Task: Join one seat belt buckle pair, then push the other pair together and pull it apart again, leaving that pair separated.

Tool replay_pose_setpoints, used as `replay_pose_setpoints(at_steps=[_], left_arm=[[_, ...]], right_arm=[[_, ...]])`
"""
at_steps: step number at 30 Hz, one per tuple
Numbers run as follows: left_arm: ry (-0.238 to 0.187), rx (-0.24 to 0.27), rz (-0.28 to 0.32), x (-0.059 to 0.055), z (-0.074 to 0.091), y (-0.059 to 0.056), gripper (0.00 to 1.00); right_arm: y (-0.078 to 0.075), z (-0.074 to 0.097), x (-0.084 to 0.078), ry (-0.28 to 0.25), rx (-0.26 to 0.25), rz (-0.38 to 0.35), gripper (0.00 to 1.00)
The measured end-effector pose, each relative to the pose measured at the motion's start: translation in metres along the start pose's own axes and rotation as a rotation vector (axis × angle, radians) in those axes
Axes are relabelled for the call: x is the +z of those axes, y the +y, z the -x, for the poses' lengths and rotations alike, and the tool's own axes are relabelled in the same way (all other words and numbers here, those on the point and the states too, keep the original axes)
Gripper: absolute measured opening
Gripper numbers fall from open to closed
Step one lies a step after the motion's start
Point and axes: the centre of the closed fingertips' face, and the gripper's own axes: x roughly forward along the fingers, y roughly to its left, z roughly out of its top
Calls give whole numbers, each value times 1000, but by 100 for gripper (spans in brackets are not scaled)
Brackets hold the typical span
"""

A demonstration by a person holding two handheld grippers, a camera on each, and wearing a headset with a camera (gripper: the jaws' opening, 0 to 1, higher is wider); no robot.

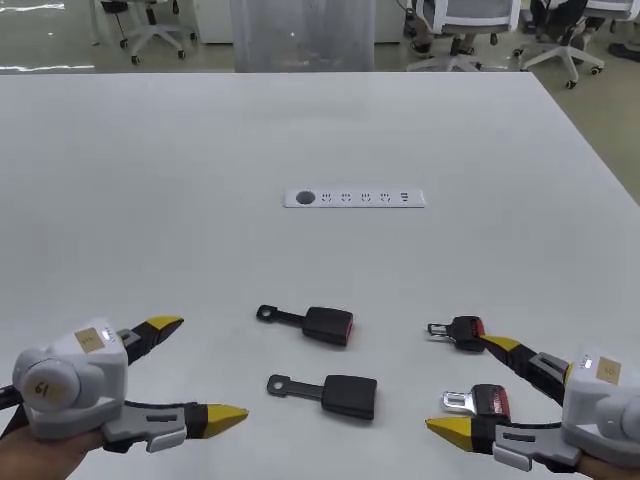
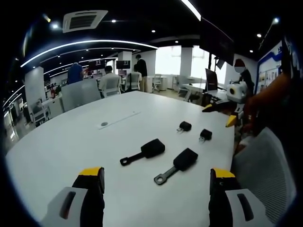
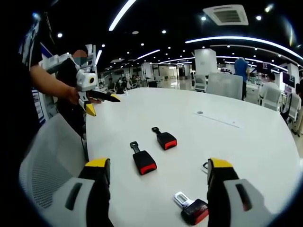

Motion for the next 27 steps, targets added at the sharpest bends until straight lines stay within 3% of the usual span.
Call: replay_pose_setpoints(at_steps=[15,27], left_arm=[[3,-13,-5,2,-4,-2,93],[9,-37,0,-5,-14,-6,93]], right_arm=[[-2,2,-5,23,0,5,85],[-6,4,-15,46,-8,3,84]])
